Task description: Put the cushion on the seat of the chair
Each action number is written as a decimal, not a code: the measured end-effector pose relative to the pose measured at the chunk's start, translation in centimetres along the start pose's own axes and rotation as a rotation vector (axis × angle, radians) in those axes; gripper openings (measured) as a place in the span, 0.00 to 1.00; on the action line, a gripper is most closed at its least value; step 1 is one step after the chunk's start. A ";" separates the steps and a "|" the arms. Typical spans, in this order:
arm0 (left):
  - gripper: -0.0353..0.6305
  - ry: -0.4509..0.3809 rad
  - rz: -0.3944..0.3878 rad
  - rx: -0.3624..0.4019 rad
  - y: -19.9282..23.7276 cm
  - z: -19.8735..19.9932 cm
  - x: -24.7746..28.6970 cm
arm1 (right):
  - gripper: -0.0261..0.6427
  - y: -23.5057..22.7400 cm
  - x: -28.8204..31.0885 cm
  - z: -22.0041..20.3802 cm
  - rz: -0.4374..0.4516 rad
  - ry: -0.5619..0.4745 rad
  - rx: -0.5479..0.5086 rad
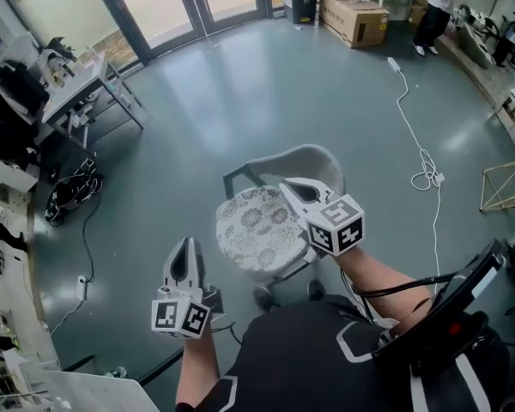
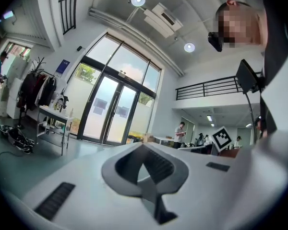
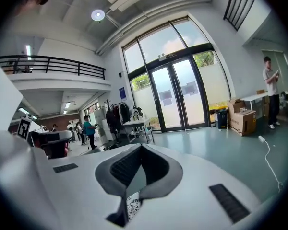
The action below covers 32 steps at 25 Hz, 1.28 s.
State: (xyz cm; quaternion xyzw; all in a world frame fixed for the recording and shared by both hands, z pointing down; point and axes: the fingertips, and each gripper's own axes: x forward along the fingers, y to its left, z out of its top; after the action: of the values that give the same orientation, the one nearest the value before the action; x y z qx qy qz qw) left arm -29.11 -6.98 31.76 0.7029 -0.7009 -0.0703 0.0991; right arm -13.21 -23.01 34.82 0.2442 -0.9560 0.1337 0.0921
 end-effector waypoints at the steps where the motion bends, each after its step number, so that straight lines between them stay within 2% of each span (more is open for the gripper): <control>1: 0.07 0.000 0.000 0.015 -0.1 0.3 -0.2 | 0.06 0.3 -0.2 0.6 0.001 -0.015 -0.017; 3: 0.06 0.005 0.006 0.019 -0.5 0.8 -0.6 | 0.05 0.8 -0.7 1.7 0.004 -0.036 -0.045; 6: 0.06 0.016 0.062 0.014 -0.8 1.6 -1.5 | 0.05 1.4 -2.0 3.1 0.009 -0.053 -0.069; 10: 0.07 -0.019 0.125 0.085 -1.3 3.2 -2.2 | 0.05 1.6 -3.5 4.8 -0.001 -0.080 -0.089; 12: 0.07 -0.026 0.141 0.094 -1.2 3.8 -2.5 | 0.05 1.8 -3.9 5.3 -0.003 -0.092 -0.100; 19: 0.06 -0.055 0.163 0.097 -0.5 4.5 -2.1 | 0.05 2.1 -3.7 5.9 -0.006 -0.131 -0.134; 25: 0.07 -0.044 0.216 0.086 -0.2 5.0 -2.2 | 0.05 1.8 -4.2 6.4 -0.005 -0.133 -0.146; 29: 0.07 -0.041 0.221 0.075 0.6 3.8 -2.5 | 0.05 1.6 -3.9 5.3 -0.008 -0.137 -0.150; 32: 0.07 -0.039 0.216 0.073 0.3 4.8 -2.5 | 0.05 1.5 -4.0 6.4 -0.012 -0.138 -0.148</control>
State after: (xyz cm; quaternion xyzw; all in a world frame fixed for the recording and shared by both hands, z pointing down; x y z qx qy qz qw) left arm -30.51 -4.72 27.07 0.6248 -0.7764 -0.0474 0.0669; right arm -11.24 -21.89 27.43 0.2509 -0.9659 0.0452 0.0447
